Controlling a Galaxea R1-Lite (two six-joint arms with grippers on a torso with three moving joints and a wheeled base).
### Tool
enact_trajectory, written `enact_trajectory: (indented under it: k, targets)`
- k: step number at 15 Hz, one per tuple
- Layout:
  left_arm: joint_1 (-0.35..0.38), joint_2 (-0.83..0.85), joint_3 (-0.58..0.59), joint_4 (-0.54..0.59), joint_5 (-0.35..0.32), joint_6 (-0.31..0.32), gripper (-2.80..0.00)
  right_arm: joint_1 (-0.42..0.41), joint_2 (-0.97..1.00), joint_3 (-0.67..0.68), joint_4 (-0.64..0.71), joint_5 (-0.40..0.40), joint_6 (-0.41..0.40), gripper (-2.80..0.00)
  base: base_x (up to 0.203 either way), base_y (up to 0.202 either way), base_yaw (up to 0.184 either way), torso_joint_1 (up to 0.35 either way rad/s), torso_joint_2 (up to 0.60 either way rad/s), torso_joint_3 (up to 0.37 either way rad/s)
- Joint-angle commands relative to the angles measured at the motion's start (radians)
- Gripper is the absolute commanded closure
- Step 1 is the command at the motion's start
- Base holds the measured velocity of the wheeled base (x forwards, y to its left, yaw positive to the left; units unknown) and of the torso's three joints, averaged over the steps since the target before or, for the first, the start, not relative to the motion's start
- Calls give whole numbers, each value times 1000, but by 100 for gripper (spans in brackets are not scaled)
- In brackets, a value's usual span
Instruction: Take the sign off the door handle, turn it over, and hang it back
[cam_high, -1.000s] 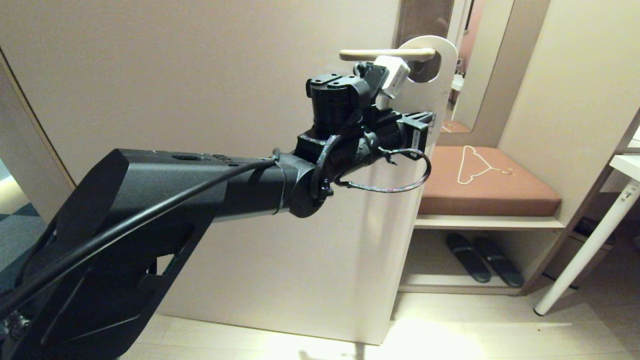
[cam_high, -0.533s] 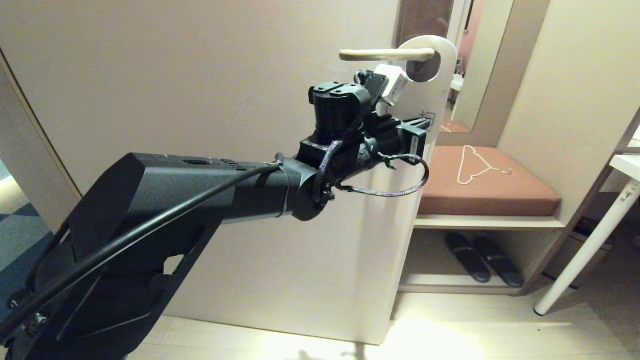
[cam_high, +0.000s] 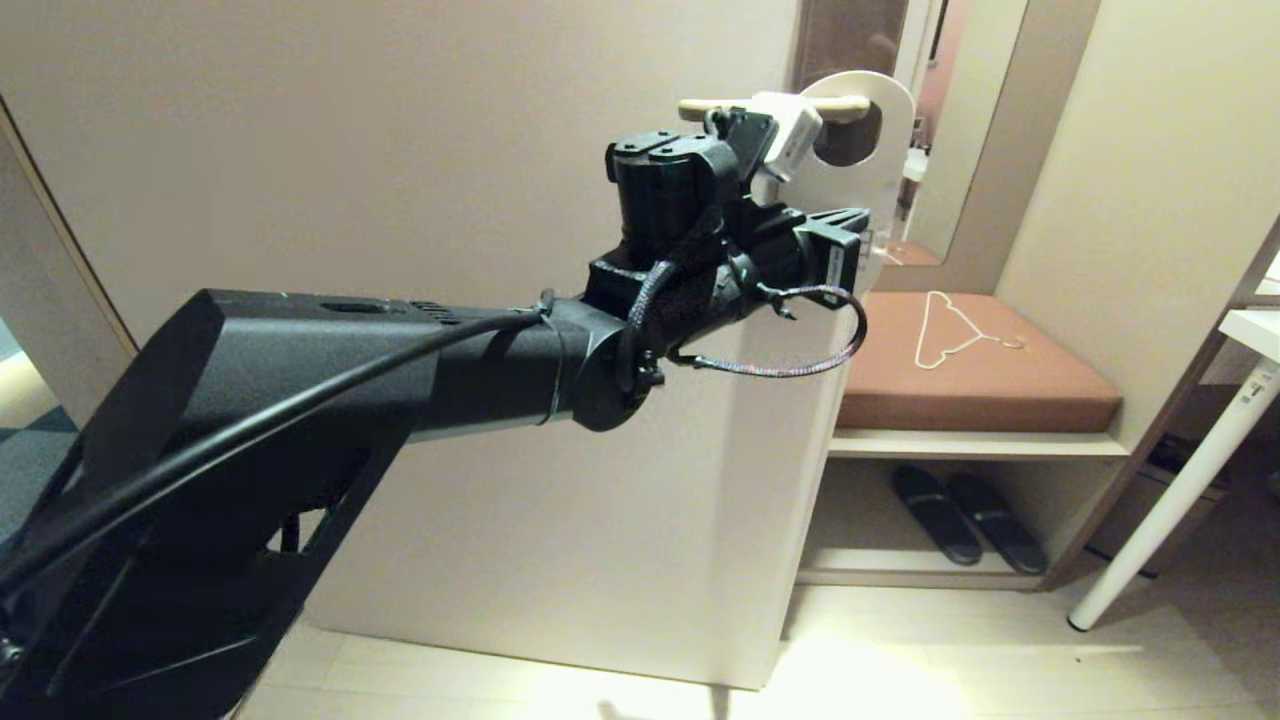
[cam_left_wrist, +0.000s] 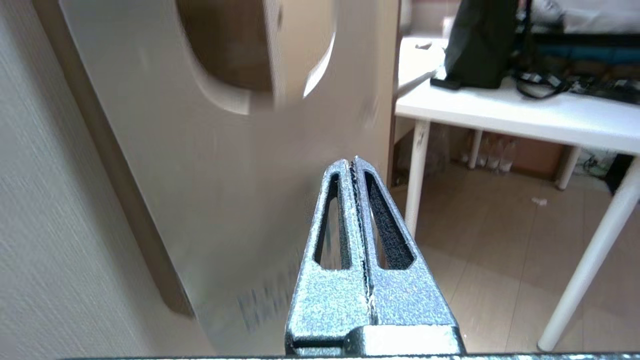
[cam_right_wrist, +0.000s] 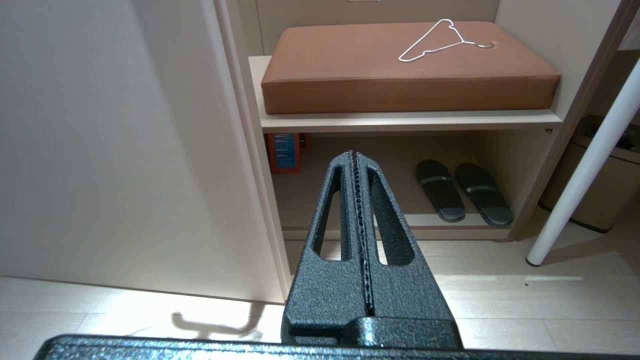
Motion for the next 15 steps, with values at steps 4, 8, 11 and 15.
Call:
enact_trajectory:
  k: [4, 8, 11, 15]
  targets:
    - [-16, -152, 129, 12, -2, 2, 0, 0, 0, 0, -1, 0, 0, 0, 0, 0, 0, 0, 0, 0]
    - [-22, -324, 405, 7, -5, 68, 0, 0, 0, 0, -1, 0, 0, 0, 0, 0, 0, 0, 0, 0]
    - [-22, -508, 663, 5, -8, 121, 0, 0, 0, 0, 0, 0, 0, 0, 0, 0, 0, 0, 0, 0]
    - [42, -811, 1015, 8, -6, 142, 0, -1, 0, 0, 0, 0, 0, 0, 0, 0, 0, 0, 0, 0]
